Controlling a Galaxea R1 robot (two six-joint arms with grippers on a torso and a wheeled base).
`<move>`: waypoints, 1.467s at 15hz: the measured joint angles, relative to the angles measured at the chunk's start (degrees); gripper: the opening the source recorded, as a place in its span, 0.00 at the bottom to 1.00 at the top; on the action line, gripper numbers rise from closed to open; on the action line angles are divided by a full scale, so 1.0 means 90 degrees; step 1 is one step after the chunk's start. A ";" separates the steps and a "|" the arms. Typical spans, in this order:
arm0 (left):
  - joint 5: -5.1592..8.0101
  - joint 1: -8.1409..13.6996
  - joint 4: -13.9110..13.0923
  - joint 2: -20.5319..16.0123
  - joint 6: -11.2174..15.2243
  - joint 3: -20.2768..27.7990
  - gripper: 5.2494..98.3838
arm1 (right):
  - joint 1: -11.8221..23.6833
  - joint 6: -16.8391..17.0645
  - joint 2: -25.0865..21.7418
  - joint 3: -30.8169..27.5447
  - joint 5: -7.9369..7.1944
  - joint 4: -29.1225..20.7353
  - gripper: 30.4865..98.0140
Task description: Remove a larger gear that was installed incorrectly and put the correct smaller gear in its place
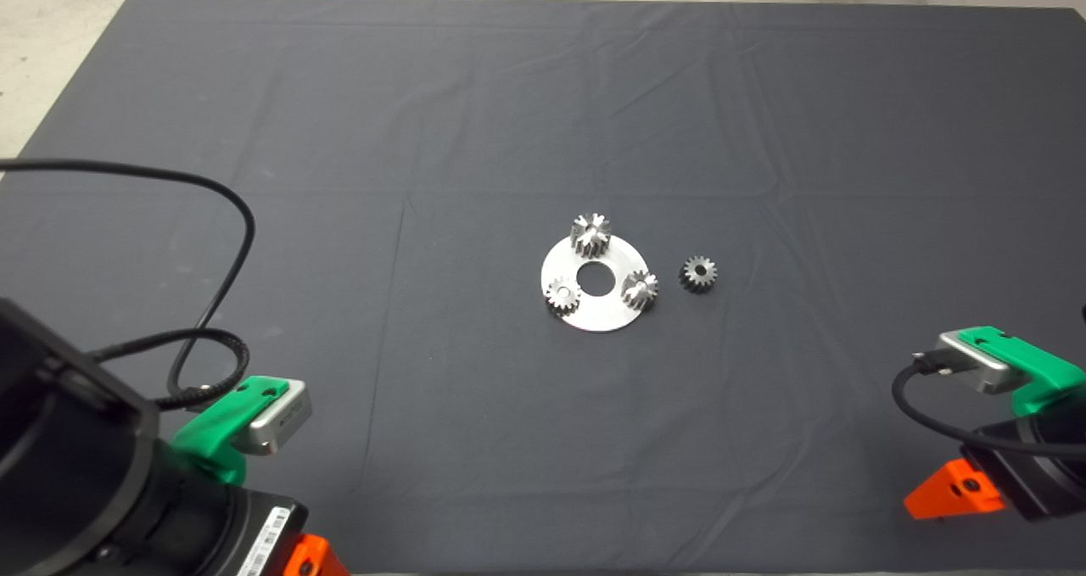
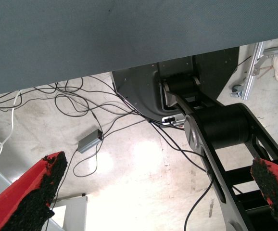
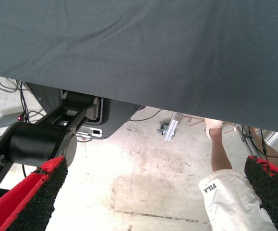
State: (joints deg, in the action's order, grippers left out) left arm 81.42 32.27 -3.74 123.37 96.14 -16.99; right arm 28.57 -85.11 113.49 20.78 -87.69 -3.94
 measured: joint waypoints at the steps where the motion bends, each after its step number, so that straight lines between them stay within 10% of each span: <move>1: 0.0000 0.0000 -0.0001 0.0000 0.0000 0.0000 1.00 | 0.0000 0.0000 -0.0003 0.0000 -0.0005 0.0000 1.00; 8: 0.0005 0.0000 0.0000 0.0004 0.0000 0.0000 1.00 | 0.0000 0.0075 0.0074 0.0000 -0.0008 0.0000 1.00; 15: 0.0022 0.0000 -0.0003 0.0016 -0.0005 0.0000 1.00 | 0.0255 0.1455 0.0950 0.1064 -0.0002 0.0027 1.00; 22: 0.0041 -0.0002 -0.0009 0.0124 -0.0005 0.0000 1.00 | 0.0542 0.2224 0.3497 0.3314 0.0028 0.0987 1.00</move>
State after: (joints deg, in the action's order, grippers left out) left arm 81.79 32.25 -3.83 124.49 96.09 -16.99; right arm 33.45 -65.10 144.96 50.61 -87.43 4.95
